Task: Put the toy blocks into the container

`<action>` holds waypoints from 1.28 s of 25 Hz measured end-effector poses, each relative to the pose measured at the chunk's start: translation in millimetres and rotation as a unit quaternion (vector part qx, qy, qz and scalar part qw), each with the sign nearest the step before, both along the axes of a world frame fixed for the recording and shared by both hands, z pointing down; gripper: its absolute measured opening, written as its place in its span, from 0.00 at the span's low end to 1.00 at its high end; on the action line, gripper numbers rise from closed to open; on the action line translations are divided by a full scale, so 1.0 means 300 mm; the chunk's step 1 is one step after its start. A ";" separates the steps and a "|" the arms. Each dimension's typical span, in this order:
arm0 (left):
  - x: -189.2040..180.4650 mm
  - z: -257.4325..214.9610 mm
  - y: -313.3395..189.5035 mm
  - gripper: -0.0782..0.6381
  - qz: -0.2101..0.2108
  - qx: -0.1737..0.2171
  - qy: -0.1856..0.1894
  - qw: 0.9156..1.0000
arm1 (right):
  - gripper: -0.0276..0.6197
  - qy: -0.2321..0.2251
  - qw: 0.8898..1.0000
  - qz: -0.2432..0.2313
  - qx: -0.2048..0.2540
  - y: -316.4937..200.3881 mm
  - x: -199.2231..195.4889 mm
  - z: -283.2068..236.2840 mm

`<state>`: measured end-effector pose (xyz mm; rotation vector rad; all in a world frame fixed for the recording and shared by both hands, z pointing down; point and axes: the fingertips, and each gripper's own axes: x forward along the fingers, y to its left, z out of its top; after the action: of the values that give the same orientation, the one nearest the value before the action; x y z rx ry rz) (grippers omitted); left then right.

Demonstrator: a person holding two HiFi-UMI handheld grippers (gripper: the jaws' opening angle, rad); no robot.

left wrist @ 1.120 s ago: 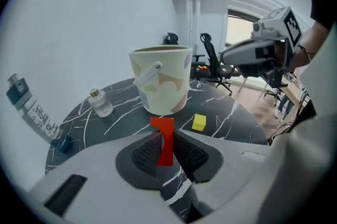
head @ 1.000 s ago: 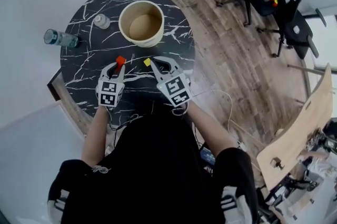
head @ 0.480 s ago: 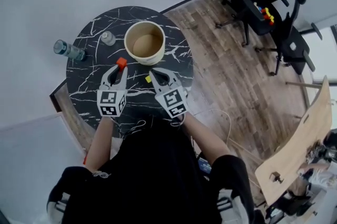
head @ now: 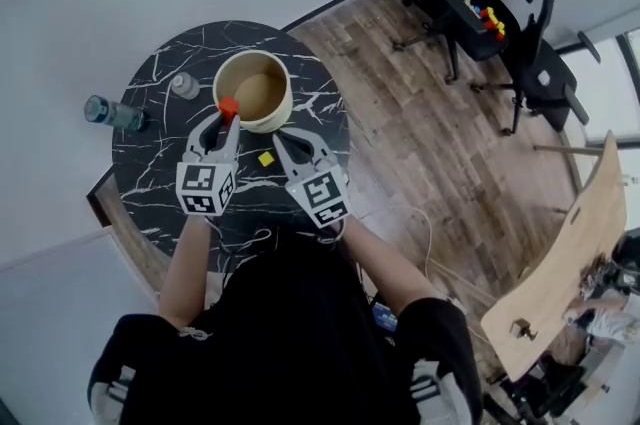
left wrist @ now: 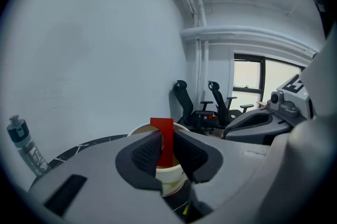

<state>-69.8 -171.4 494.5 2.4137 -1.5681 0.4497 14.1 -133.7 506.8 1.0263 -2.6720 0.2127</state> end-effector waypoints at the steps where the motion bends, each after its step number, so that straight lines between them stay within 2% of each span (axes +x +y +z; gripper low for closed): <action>1: 0.012 0.008 -0.010 0.20 0.003 -0.003 -0.002 1.000 | 0.04 0.001 1.000 0.002 -0.002 -0.006 0.013 0.004; 7: 0.075 0.055 -0.072 0.20 0.019 -0.025 -0.013 0.999 | 0.04 0.008 1.000 0.011 -0.016 -0.028 0.084 0.030; 14: 0.097 0.096 -0.096 0.20 0.018 -0.035 -0.031 0.999 | 0.04 0.011 0.999 0.022 -0.026 -0.047 0.122 0.045; 17: 0.085 0.099 -0.104 0.20 0.004 -0.037 -0.033 0.999 | 0.04 0.007 1.000 0.014 -0.024 -0.042 0.107 0.040; 19: 0.075 0.105 -0.104 0.24 -0.003 -0.039 -0.028 0.999 | 0.04 0.008 1.000 0.006 -0.024 -0.033 0.094 0.049; 28: 0.032 0.080 -0.036 0.25 -0.005 -0.032 -0.017 0.999 | 0.04 0.013 0.999 -0.003 -0.029 0.014 0.058 0.060; 30: 0.009 0.074 -0.009 0.24 -0.009 -0.028 -0.017 0.999 | 0.04 0.014 1.000 -0.004 -0.027 0.024 0.048 0.057; 32: -0.017 0.070 0.021 0.17 -0.015 -0.025 -0.016 0.999 | 0.04 0.016 1.000 -0.006 -0.027 0.036 0.038 0.056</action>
<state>-74.8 -165.1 515.6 2.3539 -1.5855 0.5164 25.6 -122.9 523.7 0.9900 -2.6285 0.2620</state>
